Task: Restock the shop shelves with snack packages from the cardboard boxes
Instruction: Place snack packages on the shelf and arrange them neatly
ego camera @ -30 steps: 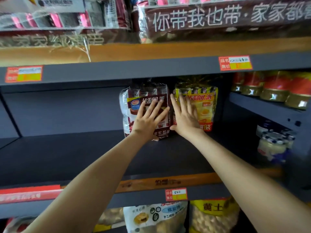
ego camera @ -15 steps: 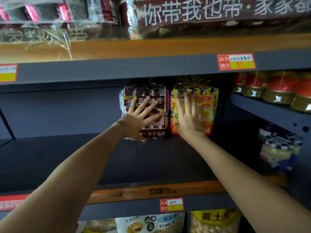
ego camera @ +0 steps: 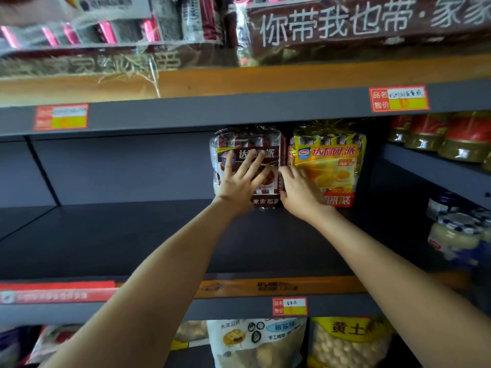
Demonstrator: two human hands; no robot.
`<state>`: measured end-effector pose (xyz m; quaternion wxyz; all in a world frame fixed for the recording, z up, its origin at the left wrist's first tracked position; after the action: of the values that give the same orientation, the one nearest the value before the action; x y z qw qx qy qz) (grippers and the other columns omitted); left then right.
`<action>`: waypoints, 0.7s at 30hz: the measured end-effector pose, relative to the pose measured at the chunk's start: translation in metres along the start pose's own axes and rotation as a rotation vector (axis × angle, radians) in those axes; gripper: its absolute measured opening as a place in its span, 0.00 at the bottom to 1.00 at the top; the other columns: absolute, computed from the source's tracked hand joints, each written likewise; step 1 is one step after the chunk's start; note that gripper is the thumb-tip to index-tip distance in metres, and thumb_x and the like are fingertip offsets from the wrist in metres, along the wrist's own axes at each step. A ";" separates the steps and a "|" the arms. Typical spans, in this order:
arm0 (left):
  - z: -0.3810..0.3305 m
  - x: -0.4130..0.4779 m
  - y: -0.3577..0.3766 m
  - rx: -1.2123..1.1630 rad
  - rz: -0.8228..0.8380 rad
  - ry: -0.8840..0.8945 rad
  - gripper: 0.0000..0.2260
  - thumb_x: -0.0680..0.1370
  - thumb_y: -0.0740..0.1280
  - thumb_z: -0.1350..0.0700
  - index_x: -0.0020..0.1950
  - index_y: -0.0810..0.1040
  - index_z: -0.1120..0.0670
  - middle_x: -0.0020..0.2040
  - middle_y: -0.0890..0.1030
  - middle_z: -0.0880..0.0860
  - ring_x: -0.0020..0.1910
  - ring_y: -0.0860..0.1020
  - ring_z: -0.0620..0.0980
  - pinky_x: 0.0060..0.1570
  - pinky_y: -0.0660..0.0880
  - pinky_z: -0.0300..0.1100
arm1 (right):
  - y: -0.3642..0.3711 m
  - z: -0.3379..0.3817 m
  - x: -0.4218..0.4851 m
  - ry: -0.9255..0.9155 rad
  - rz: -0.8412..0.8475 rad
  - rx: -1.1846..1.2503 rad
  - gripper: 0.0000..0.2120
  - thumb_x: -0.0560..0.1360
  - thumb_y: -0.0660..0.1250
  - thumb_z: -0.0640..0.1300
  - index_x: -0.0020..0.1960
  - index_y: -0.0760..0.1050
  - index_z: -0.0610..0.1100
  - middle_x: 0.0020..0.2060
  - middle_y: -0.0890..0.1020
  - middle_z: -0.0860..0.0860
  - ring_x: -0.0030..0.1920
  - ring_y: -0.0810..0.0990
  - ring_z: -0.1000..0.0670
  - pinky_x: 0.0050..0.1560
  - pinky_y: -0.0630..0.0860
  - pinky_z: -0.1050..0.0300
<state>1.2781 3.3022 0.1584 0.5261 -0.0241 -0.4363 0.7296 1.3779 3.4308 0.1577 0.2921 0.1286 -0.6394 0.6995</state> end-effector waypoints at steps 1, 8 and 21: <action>-0.002 -0.002 -0.006 -0.080 0.015 -0.037 0.42 0.74 0.65 0.41 0.78 0.44 0.52 0.78 0.39 0.57 0.77 0.40 0.57 0.70 0.39 0.67 | -0.001 0.002 -0.001 0.023 0.023 0.022 0.20 0.76 0.64 0.39 0.66 0.65 0.42 0.64 0.69 0.46 0.66 0.66 0.44 0.61 0.69 0.49; 0.006 -0.039 -0.034 -0.776 0.073 -0.115 0.17 0.79 0.61 0.57 0.68 0.69 0.55 0.66 0.72 0.58 0.65 0.72 0.59 0.58 0.70 0.50 | -0.012 0.054 -0.015 0.136 0.168 0.316 0.07 0.75 0.62 0.39 0.52 0.76 0.41 0.52 0.80 0.41 0.55 0.77 0.40 0.43 0.67 0.57; 0.115 -0.249 -0.036 -1.704 -0.001 -0.908 0.08 0.76 0.63 0.65 0.50 0.80 0.57 0.44 0.83 0.55 0.42 0.82 0.52 0.54 0.79 0.47 | -0.006 0.272 -0.083 0.192 0.129 0.866 0.06 0.74 0.64 0.39 0.47 0.79 0.46 0.40 0.80 0.55 0.46 0.80 0.52 0.47 0.74 0.61</action>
<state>1.3592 3.0381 0.1482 0.1136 -0.1134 -0.9812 0.1075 1.3945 3.1466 0.1570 0.2251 0.1335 -0.2646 0.9282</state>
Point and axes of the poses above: each hand's wrist, its own x-axis towards the middle knuckle, its own y-axis out of the palm, z = x × y, the point moved 1 cm from there along x, towards the middle knuckle
